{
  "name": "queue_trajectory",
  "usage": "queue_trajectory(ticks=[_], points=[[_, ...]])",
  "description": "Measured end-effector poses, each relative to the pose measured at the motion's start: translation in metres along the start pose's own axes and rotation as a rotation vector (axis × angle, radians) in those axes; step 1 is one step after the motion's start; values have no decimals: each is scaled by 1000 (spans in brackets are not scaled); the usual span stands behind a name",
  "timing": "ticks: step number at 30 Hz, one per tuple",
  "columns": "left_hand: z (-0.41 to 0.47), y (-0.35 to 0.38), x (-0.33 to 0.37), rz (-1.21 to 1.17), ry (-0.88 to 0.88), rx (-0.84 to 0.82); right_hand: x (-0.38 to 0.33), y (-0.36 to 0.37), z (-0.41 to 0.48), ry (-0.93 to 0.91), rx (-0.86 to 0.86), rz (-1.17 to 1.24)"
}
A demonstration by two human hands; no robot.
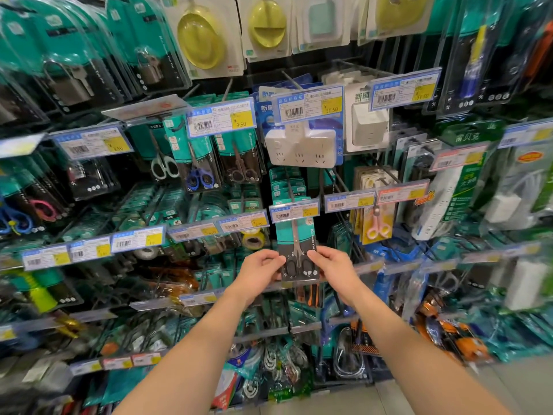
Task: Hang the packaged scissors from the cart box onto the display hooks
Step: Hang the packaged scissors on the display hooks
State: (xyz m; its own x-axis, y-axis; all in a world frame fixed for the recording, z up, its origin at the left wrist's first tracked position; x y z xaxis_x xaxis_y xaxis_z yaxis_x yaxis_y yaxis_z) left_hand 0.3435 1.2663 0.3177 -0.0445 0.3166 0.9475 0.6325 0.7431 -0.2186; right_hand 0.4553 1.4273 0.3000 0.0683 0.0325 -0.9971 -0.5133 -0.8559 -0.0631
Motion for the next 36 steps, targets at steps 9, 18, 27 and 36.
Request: queue_trajectory(ticks=[9, 18, 27, 36], points=[[23, 4, 15, 11, 19, 94, 0, -6, 44, 182, 174, -54], [16, -8, 12, 249, 51, 99, -8, -4, 81, 247, 195, -224], [-12, -11, 19, 697, 88, 143, -11, 1, 34, 205, 134, -639], [-66, -46, -8, 1101, 115, 202, -15, 99, -17, -65, -155, -1083]])
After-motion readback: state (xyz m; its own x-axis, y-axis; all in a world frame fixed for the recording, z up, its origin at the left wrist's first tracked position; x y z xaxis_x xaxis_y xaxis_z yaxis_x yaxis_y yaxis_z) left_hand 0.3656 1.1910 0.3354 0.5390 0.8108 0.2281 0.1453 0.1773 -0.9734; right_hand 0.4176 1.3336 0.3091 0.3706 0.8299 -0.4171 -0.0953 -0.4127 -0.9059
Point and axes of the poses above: each hand's wrist, its own z-axis towards the middle knuckle, its own y-axis out of the palm, x = y × z, the point moved 7 cm from there along z, towards the middle knuckle, and after that the axes turned 4 degrees about -z, right-handed, at the moved point
